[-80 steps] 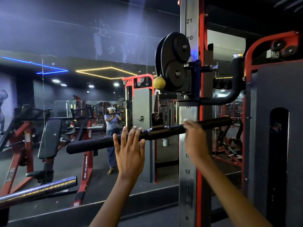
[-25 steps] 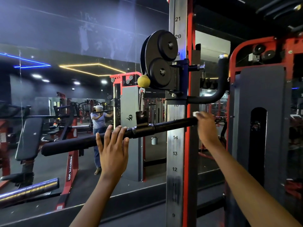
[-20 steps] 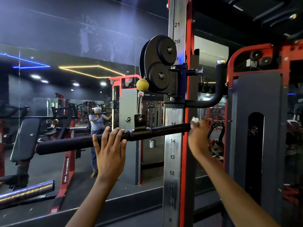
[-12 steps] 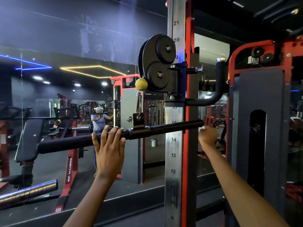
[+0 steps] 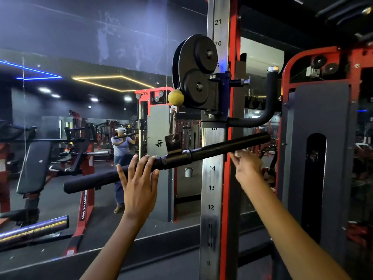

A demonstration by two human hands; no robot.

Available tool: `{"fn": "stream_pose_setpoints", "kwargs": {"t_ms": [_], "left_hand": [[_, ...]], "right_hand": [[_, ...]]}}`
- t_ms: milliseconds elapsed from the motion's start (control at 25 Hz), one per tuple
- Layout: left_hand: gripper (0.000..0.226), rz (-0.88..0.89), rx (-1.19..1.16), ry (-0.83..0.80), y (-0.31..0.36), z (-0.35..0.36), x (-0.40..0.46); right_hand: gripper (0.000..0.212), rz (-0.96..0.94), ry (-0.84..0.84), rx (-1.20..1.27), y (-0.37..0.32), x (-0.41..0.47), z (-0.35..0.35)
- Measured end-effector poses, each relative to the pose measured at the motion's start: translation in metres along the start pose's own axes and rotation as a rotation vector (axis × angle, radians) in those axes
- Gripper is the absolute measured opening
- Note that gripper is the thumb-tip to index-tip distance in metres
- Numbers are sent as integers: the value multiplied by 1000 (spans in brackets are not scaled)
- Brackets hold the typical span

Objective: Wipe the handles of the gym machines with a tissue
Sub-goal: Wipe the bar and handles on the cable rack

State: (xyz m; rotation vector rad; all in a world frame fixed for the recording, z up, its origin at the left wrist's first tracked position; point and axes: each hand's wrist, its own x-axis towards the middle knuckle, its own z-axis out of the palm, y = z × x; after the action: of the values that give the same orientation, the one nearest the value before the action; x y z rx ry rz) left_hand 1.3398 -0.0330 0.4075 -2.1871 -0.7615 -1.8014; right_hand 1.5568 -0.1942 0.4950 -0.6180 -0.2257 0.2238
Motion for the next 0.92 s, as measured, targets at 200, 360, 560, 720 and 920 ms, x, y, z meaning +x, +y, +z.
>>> {"fn": "stream_pose_setpoints", "kwargs": {"t_ms": [200,360,560,720,920], "left_hand": [[43,10,-25,4,4,0,-3],[44,-4,-12,16,9,-1,-5],[45,-2,-8,13,14,-2,-8],[46,-9,-2,27,14,-4,-6],[46,-25,28,39,14,-6,-5]], "right_hand": [[26,-269,223,167,-38,3,-10],[26,-464,174,17,-21,-18,-14],[25,-728,12,-479,2,-20,-28],[21,-821,179,-701,-15,0,-26],[25,-1148,-513,-1119,57,-65,-6]]}}
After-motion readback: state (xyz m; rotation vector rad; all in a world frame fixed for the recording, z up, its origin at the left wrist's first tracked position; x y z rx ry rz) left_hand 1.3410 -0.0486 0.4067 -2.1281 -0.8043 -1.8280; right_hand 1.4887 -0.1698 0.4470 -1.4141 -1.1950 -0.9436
